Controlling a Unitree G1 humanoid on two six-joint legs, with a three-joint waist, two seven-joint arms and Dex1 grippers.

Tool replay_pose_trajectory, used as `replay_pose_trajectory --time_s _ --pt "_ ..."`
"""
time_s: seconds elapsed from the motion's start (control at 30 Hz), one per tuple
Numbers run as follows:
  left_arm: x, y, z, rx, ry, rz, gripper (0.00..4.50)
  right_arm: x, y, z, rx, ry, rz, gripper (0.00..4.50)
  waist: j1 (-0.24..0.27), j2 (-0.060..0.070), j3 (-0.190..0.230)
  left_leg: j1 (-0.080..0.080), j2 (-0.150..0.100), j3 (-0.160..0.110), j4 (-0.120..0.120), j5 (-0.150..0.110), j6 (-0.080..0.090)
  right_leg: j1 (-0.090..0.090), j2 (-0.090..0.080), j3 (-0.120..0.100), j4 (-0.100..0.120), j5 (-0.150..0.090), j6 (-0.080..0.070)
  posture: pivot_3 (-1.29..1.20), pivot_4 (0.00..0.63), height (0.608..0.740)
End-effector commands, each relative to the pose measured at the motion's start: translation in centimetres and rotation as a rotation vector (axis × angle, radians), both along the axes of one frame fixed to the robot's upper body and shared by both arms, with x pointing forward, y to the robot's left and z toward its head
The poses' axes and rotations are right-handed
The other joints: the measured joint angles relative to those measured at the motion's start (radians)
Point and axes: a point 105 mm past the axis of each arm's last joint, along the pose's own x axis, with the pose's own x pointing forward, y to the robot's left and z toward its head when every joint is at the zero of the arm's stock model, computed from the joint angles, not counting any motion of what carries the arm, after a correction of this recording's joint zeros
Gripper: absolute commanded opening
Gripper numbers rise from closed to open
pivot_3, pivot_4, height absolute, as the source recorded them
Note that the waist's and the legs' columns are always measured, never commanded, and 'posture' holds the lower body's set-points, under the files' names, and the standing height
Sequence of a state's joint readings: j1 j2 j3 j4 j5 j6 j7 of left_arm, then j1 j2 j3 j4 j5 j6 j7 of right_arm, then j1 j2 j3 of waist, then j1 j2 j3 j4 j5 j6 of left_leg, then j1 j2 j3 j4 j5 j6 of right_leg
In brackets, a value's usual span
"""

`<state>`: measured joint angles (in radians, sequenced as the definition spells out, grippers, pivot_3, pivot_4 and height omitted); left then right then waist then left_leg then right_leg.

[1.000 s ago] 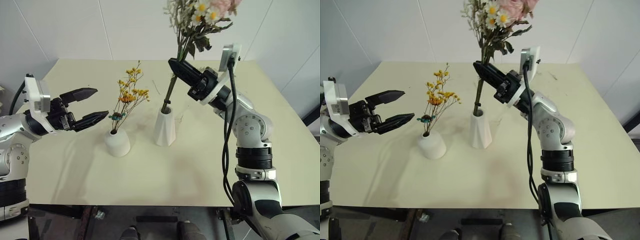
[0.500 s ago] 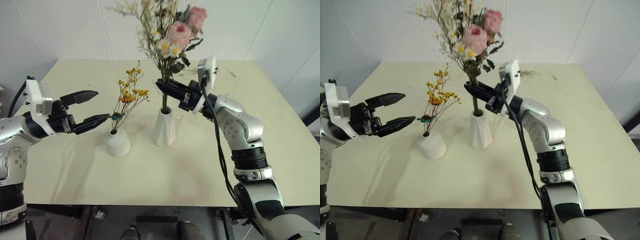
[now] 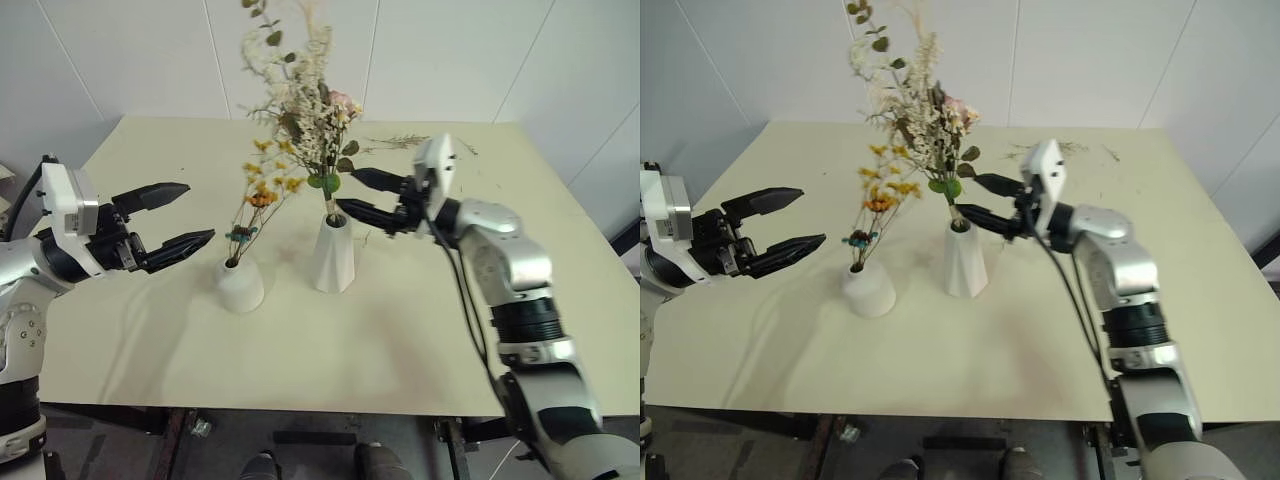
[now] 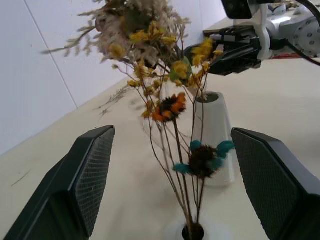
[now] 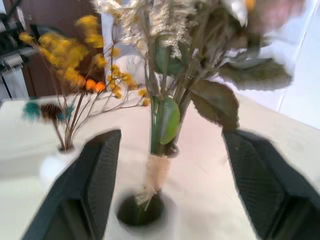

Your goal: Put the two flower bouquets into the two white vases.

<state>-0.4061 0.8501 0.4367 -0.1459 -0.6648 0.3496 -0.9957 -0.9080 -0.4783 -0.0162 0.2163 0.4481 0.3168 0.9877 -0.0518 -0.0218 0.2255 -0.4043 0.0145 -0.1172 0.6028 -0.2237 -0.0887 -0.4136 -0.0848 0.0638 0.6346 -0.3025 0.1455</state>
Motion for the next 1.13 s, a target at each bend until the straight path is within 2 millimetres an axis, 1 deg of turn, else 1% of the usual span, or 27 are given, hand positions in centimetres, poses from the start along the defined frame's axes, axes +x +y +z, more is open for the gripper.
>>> replay_pose_trajectory --time_s 0.03,0.1,0.13,0.3,0.4,0.47,0.57,0.63,0.67,0.73,0.83,0.87,0.9,0.97,1.0,1.13 --pt "-0.8 0.5 1.2 0.015 -0.05 0.014 3.98 -0.5 -2.3 0.9 -0.037 -0.071 -0.014 3.33 -0.001 0.0 0.0 0.0 0.0 0.0 0.0 0.0 0.0 0.0 0.0 0.0 0.0 0.0 0.0 0.0 0.15 0.74" --pt "-0.7 0.9 1.1 0.013 -0.049 0.021 3.98 -0.8 -4.1 0.7 -0.082 -0.051 -0.02 3.33 -0.004 0.0 0.0 0.0 0.0 0.0 0.0 0.0 0.0 0.0 0.0 0.0 0.0 0.0 0.0 0.0 0.15 0.74" --pt "-0.7 1.0 1.1 0.012 -0.049 0.023 3.98 -1.0 -4.7 0.6 -0.098 -0.046 -0.022 3.33 -0.004 0.0 0.0 0.0 0.0 0.0 0.0 0.0 0.0 0.0 0.0 0.0 0.0 0.0 0.0 0.0 0.15 0.74" --pt "-0.9 1.4 0.7 0.012 -0.044 0.027 3.98 -1.2 -6.0 -0.3 -0.156 -0.059 -0.058 3.33 -0.007 0.0 0.0 0.001 0.001 0.0 -0.001 0.0 0.0 0.0 0.001 0.0 -0.001 0.0 0.0 0.0 0.15 0.74" --pt "-1.5 2.4 -0.1 0.033 -0.021 0.023 3.98 -2.1 -7.3 -1.7 -0.282 -0.079 -0.063 3.33 -0.003 0.0 0.0 0.001 0.001 0.0 -0.001 0.0 0.0 0.0 0.001 0.0 -0.001 0.0 0.0 0.0 0.15 0.74" --pt "-1.8 2.9 -0.4 0.048 -0.006 0.024 3.98 -2.5 -7.8 -2.2 -0.334 -0.084 -0.054 3.33 -0.002 0.0 0.0 0.0 0.001 0.0 -0.002 0.0 0.0 0.0 0.001 0.0 -0.002 0.0 0.0 0.0 0.15 0.74" --pt "-1.9 3.9 -0.7 0.06 0.008 0.035 3.98 -3.0 -8.1 -2.5 -0.369 -0.111 -0.017 3.33 -0.005 0.0 0.0 0.0 0.001 0.0 -0.002 0.0 0.0 0.0 0.001 0.0 -0.004 0.0 -0.001 0.0 0.15 0.74" --pt "-1.6 4.5 -1.1 0.065 0.015 0.056 3.98 -2.8 -8.3 -2.5 -0.367 -0.142 -0.023 3.33 -0.006 0.0 0.0 0.001 0.002 0.001 -0.002 0.0 0.0 0.0 0.002 0.0 -0.004 0.001 -0.002 0.0 0.15 0.74" --pt "-1.5 4.7 -1.3 0.053 0.019 0.061 3.98 -2.7 -8.4 -2.9 -0.375 -0.138 -0.028 3.33 -0.006 0.0 0.0 0.001 0.002 0.001 -0.002 0.0 0.0 0.001 0.002 0.0 -0.004 0.001 -0.002 0.0 0.15 0.74" --pt "-1.3 4.6 -1.6 0.032 0.033 0.052 3.98 -2.6 -8.7 -3.3 -0.376 -0.129 -0.047 3.33 -0.004 0.0 0.0 0.002 0.002 0.001 -0.002 0.0 0.0 0.001 0.002 0.0 -0.004 0.002 -0.002 0.0 0.15 0.74" --pt "-1.0 4.0 -1.9 0.034 0.045 0.029 3.98 -2.2 -9.6 -3.6 -0.371 -0.092 -0.082 3.33 -0.003 0.0 0.0 0.001 0.002 0.001 -0.002 0.0 0.0 0.001 0.002 0.0 -0.005 0.002 -0.002 0.0 0.15 0.74" --pt "-0.9 3.9 -1.9 0.035 0.05 0.023 3.98 -2.1 -10.0 -3.9 -0.374 -0.07 -0.099 3.51 -0.003 0.0 0.0 0.001 0.002 0.001 -0.002 0.0 0.0 0.001 0.002 0.0 -0.005 0.002 -0.002 0.0 0.15 0.74" --pt "-0.9 3.9 -2.3 0.028 0.093 0.016 4.14 -2.2 -10.1 -4.2 -0.373 -0.064 -0.106 3.7 -0.003 0.0 0.0 0.001 0.002 0.001 -0.002 0.0 0.0 0.001 0.002 0.0 -0.005 0.002 -0.002 0.0 0.15 0.74" --pt "-0.5 4.2 -2.3 0.037 0.06 0.049 4.49 -2.4 -10.0 -4.5 -0.365 -0.057 -0.107 4.25 -0.002 0.0 0.0 0.001 0.002 0.001 -0.002 0.0 0.0 0.001 0.002 0.0 -0.005 0.002 -0.002 0.0 0.15 0.74" --pt "-0.4 4.3 -2.1 0.025 0.05 0.055 4.5 -2.5 -9.9 -4.5 -0.36 -0.061 -0.104 4.49 -0.002 0.0 0.0 0.001 0.002 0.001 -0.002 0.0 0.0 0.001 0.002 0.0 -0.005 0.002 -0.002 0.0 0.15 0.74" --pt "-0.1 4.2 -1.9 0.035 0.033 0.039 4.5 -3.0 -9.9 -4.3 -0.336 -0.05 -0.1 4.49 -0.001 0.0 0.0 0.001 0.002 0.001 -0.002 0.0 0.0 0.001 0.002 0.0 -0.005 0.002 -0.002 0.0 0.15 0.74"
